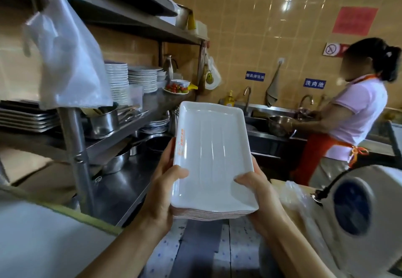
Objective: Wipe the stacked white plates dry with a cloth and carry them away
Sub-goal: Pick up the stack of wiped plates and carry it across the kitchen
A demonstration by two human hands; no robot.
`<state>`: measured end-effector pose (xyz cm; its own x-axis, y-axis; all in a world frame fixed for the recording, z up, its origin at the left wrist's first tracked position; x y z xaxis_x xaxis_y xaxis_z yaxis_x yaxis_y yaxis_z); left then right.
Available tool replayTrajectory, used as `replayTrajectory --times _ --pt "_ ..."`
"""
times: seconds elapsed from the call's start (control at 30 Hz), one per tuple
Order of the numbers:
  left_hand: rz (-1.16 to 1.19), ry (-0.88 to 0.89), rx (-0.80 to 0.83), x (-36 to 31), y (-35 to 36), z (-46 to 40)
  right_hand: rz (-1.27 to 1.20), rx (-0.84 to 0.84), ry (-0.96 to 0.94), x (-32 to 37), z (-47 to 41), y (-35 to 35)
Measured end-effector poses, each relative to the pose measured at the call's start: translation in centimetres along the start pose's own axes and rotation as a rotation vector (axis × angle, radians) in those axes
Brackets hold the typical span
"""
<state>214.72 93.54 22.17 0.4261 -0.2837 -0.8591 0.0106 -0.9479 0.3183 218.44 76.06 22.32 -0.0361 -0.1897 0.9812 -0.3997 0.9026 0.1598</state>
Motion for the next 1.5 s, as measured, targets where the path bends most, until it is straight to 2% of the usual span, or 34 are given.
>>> replayTrajectory --times 0.27,0.5,0.83,0.97,1.23,1.5 --pt "0.017 -0.008 -0.075 4.6 -3.3 -13.6 -0.007 0.034 0.022 -0.6 -15.1 -2.2" --pt "-0.034 -0.012 -0.143 7.7 -5.2 -22.8 -0.043 0.148 0.064 -1.5 -26.7 -4.4" --pt "-0.109 0.094 -0.328 13.7 -5.7 -37.7 -0.087 0.343 0.099 -1.8 -45.1 -9.5" --pt "-0.139 0.106 -0.374 14.8 -6.3 -42.1 -0.083 0.362 0.106 -2.0 -50.8 -10.3" --pt "-0.179 0.116 -0.442 17.3 -10.4 -48.5 -0.113 0.443 0.140 -4.1 -59.8 -9.0" --pt "-0.170 0.168 -0.548 18.2 -17.2 -55.3 -0.101 0.514 0.128 -5.6 -69.7 -4.2"
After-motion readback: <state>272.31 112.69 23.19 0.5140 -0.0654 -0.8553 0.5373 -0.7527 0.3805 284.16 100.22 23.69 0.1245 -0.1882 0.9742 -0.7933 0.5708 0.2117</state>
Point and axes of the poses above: each hand's wrist, its own z-axis away from the middle knuckle, its own y-axis out of the palm, x = y × z, the point moved 1 cm from there along -z, towards the middle knuckle, and after that the axes turned 6 degrees about y, right-handed, at the moved point
